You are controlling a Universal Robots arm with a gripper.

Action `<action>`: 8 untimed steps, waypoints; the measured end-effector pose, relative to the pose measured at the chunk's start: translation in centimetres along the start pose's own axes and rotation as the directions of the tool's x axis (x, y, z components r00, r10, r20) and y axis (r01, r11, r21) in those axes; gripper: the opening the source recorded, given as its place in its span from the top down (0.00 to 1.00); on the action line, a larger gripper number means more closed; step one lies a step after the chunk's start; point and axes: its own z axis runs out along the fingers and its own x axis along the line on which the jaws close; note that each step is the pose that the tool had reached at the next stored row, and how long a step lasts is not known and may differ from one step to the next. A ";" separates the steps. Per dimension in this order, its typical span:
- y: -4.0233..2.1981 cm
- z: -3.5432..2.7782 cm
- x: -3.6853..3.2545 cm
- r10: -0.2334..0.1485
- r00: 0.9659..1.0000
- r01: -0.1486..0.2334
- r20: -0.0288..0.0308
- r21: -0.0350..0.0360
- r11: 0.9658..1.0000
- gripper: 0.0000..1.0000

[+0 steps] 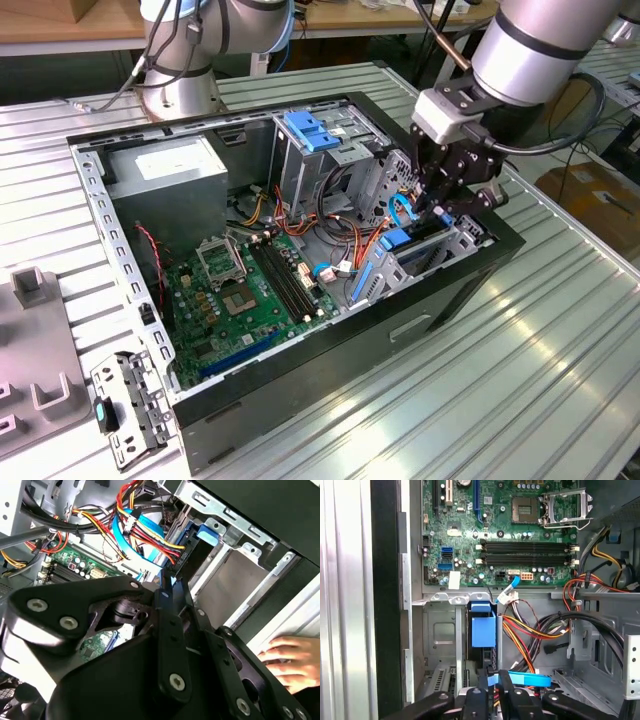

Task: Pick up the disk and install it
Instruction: 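Insert the second disk wire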

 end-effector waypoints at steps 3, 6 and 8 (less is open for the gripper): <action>0.00 -0.03 0.00 0.000 1.000 0.000 0.000 0.000 1.000 0.85; 0.00 -0.03 0.00 0.000 1.000 0.000 0.000 0.000 1.000 0.89; 0.00 -0.04 0.00 0.000 1.000 0.000 0.000 0.000 1.000 0.89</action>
